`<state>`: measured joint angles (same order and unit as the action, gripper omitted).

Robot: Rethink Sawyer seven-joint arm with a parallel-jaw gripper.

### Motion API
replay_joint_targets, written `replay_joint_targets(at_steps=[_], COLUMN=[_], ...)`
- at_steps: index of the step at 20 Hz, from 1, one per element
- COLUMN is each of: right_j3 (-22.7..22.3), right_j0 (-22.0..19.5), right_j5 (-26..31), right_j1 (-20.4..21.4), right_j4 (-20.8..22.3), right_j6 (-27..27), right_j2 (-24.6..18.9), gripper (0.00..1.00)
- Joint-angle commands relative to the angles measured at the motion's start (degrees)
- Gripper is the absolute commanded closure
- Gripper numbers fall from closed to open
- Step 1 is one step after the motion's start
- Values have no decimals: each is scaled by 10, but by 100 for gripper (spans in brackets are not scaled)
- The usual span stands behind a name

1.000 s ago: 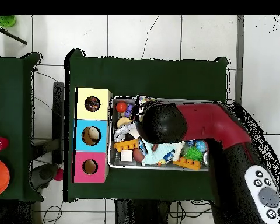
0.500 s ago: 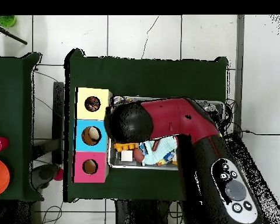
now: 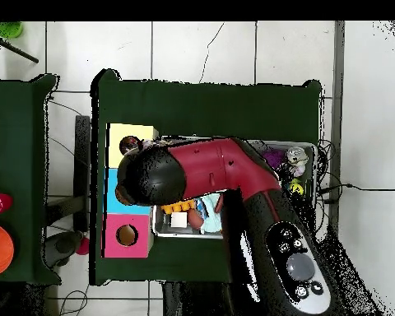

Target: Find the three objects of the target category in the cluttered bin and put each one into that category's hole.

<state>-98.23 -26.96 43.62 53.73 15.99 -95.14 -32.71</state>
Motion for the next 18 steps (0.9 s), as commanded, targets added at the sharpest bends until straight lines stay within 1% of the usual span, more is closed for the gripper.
replay_joint_targets(at_steps=[1,7,12,15,18], right_j3=[2,0,7,5,8], right_j0=[18,32,44,53,65], right_j5=[0,-29,-38,-39,-19], right_j1=[-33,-45,-55,-51,-37], right_j4=[9,18,10,4,-9], right_j6=[-96,-96,-101,-107,-113], right_j2=[61,84,94,103,109], gripper=[100,100,100,100,100])
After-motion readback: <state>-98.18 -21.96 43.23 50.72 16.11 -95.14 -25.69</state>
